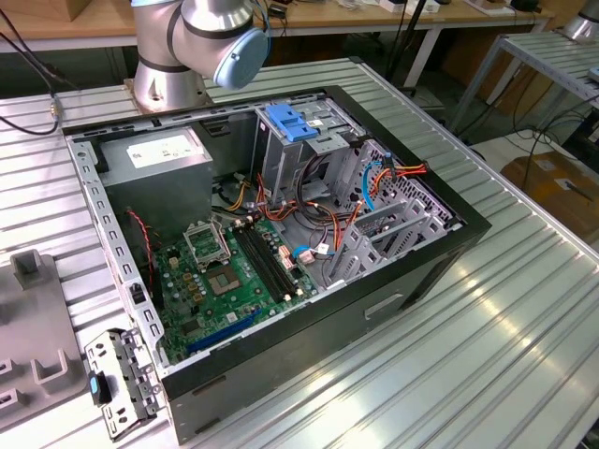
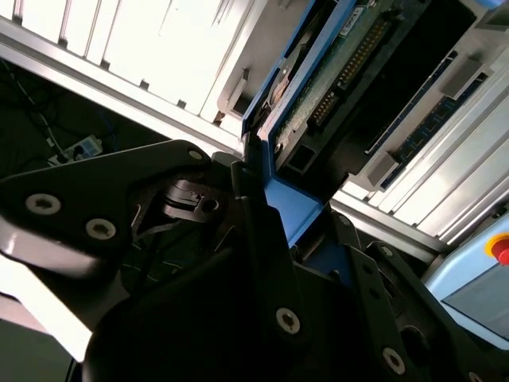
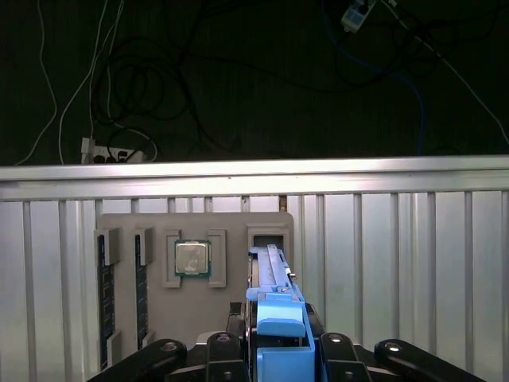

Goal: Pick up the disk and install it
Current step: 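Pick up the disk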

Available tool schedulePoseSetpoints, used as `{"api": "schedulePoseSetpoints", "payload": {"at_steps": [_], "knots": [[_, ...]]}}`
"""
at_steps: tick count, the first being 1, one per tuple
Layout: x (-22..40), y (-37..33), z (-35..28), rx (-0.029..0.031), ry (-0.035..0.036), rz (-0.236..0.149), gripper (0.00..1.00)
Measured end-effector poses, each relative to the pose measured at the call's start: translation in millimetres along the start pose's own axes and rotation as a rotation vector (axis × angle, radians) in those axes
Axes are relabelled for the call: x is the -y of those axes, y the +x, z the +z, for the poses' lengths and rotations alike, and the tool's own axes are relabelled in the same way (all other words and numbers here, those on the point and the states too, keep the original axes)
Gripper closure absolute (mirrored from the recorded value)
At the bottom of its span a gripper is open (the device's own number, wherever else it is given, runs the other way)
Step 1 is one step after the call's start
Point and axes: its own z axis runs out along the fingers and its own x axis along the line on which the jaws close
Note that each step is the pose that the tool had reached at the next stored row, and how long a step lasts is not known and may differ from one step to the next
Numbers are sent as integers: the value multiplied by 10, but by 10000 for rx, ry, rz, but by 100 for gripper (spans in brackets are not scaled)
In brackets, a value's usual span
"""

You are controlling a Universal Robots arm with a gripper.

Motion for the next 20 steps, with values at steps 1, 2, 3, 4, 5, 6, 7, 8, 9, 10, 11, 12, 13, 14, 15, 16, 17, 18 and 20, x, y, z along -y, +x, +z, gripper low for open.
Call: {"api": "schedulePoseSetpoints", "payload": {"at_steps": [1, 2, 3, 4, 5, 6, 7, 8, 9, 10, 11, 12, 13, 14, 15, 16, 17, 18, 20], "knots": [[0, 0, -3, 0, 0, 0, 63], [0, 0, -5, 0, 0, 0, 63], [0, 0, -10, 0, 0, 0, 63], [0, 1, -16, 0, -2, 0, 63], [0, 1, -19, 0, -2, 0, 63], [0, 1, -25, 0, -3, 0, 63], [0, 1, -30, 0, -4, 0, 63], [1, 1, -37, 0, -6, 0, 63], [0, 1, -42, -1, -8, 0, 63], [1, 1, -45, 0, -8, 0, 63], [1, 1, -51, 0, -9, 0, 63], [1, 2, -55, 0, -11, -1, 63], [1, 2, -61, 0, -12, 0, 63], [1, 2, -66, -1, -14, -1, 63], [1, 2, -71, 0, -15, 0, 63], [2, 2, -75, 0, -16, 0, 63], [2, 2, -80, 0, -18, 0, 63], [2, 2, -85, -1, -20, 0, 63], [2, 3, -94, -1, -22, 0, 63]]}}
